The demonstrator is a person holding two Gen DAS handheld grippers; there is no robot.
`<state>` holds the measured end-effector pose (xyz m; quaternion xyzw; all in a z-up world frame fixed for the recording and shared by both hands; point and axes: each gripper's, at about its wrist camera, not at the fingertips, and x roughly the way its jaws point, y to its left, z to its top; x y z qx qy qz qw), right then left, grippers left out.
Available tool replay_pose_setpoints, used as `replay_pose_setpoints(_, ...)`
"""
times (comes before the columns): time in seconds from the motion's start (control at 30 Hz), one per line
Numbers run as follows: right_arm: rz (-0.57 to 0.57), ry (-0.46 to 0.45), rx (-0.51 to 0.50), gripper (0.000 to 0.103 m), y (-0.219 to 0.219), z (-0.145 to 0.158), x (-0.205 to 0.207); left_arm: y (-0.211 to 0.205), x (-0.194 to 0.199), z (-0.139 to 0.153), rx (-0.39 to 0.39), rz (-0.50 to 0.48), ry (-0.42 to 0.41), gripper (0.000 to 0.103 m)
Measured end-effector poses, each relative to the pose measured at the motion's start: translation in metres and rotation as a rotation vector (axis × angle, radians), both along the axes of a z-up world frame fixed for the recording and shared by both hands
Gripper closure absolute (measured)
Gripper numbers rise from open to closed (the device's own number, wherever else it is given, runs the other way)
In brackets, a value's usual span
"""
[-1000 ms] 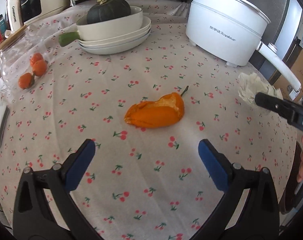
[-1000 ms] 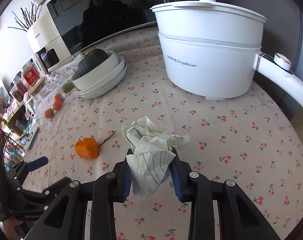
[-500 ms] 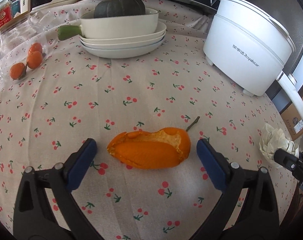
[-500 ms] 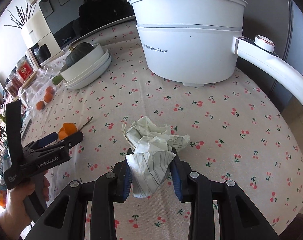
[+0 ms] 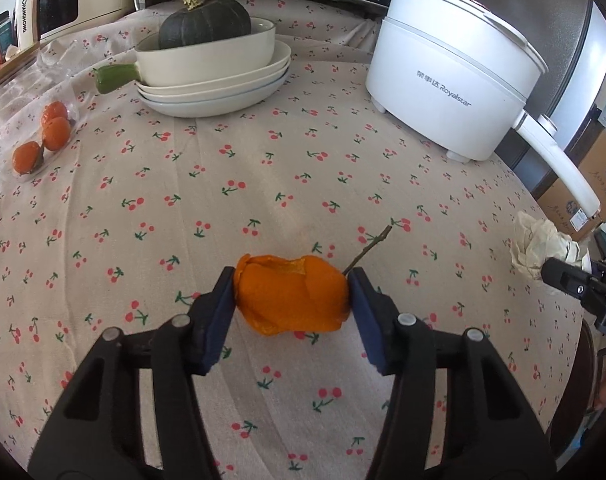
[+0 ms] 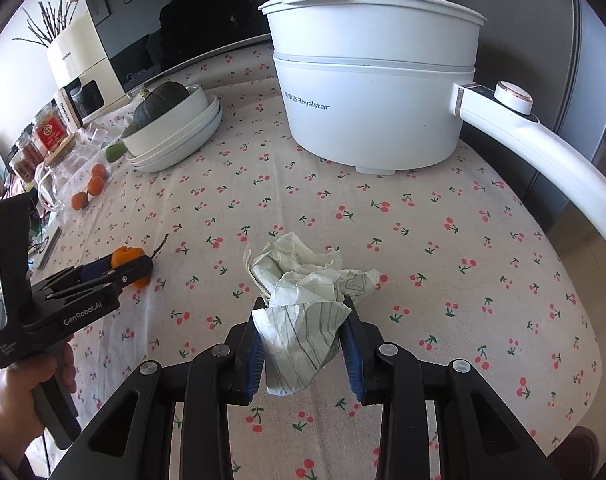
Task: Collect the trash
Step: 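Carry the orange peel and paper towel over the bin and open both grippers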
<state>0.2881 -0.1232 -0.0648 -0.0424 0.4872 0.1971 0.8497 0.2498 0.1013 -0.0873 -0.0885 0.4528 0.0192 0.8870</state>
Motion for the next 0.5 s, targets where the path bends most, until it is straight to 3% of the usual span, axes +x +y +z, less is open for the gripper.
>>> replay_pose_setpoints(0.23, -0.002, -0.026, -0.021, 0.068, -0.012, 0.032, -0.033, -0.013, -0.034, 0.024, 0.023, -0.054, -0.015, 0.046)
replay_pose_setpoints(0.5, -0.02, -0.018, -0.038, 0.068, -0.032, 0.048, -0.081, -0.028, -0.079, 0.051, 0.04, -0.123, -0.041, 0.046)
